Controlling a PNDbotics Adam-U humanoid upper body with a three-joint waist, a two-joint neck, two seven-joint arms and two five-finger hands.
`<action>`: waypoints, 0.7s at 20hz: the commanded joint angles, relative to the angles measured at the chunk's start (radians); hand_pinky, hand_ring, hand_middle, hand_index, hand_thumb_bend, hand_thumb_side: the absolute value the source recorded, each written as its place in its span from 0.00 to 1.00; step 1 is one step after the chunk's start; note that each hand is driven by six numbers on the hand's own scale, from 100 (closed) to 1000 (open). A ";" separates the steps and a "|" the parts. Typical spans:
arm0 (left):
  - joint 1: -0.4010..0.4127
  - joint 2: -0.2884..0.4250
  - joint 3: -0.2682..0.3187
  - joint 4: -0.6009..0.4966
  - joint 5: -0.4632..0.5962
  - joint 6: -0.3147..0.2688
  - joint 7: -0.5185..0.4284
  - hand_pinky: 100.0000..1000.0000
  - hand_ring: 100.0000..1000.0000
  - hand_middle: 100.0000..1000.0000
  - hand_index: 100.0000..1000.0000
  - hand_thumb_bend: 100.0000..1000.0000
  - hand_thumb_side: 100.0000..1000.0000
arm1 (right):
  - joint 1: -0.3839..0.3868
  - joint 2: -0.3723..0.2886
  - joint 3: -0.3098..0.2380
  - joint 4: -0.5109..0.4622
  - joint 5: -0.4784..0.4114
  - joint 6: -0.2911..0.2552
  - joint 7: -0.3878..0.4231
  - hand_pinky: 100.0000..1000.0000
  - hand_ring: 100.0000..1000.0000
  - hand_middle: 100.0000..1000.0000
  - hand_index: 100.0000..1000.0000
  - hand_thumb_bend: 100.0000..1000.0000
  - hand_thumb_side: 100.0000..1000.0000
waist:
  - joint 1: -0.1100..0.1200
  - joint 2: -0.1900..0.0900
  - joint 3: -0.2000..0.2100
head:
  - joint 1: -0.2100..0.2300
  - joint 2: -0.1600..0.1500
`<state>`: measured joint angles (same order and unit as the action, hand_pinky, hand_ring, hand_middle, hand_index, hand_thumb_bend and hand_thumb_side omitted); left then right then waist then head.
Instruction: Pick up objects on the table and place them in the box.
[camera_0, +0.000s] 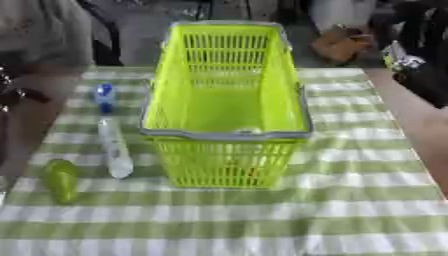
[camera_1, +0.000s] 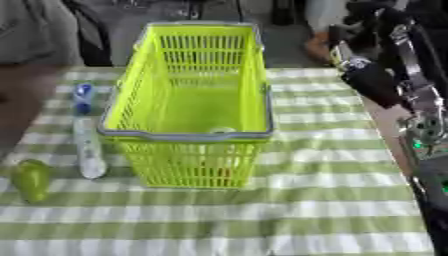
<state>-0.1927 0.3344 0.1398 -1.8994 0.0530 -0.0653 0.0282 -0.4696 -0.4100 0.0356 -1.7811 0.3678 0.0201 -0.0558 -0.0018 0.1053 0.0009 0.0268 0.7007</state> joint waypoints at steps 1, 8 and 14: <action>-0.006 0.024 0.010 -0.013 0.002 -0.002 0.002 0.46 0.78 0.56 0.76 0.12 1.00 | -0.012 -0.015 -0.013 -0.015 -0.009 0.001 -0.003 0.57 0.52 0.68 0.84 0.22 0.56 | 0.000 -0.013 0.001 | 0.002 0.001; -0.003 0.023 0.011 -0.012 0.002 -0.002 0.002 0.46 0.78 0.56 0.76 0.12 1.00 | -0.010 -0.014 -0.012 -0.014 -0.010 0.000 -0.003 0.57 0.52 0.68 0.84 0.22 0.56 | -0.001 -0.015 0.002 | 0.002 0.002; -0.002 0.022 0.012 -0.012 0.002 -0.002 0.003 0.46 0.78 0.56 0.76 0.12 1.00 | -0.007 -0.013 -0.013 -0.014 -0.010 0.002 -0.005 0.57 0.52 0.68 0.84 0.23 0.56 | -0.001 -0.017 0.002 | 0.002 -0.001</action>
<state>-0.1881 0.3344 0.1443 -1.8994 0.0530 -0.0657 0.0286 -0.4653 -0.4100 0.0317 -1.7811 0.3672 0.0223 -0.0579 -0.0025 0.1041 0.0023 0.0271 0.7007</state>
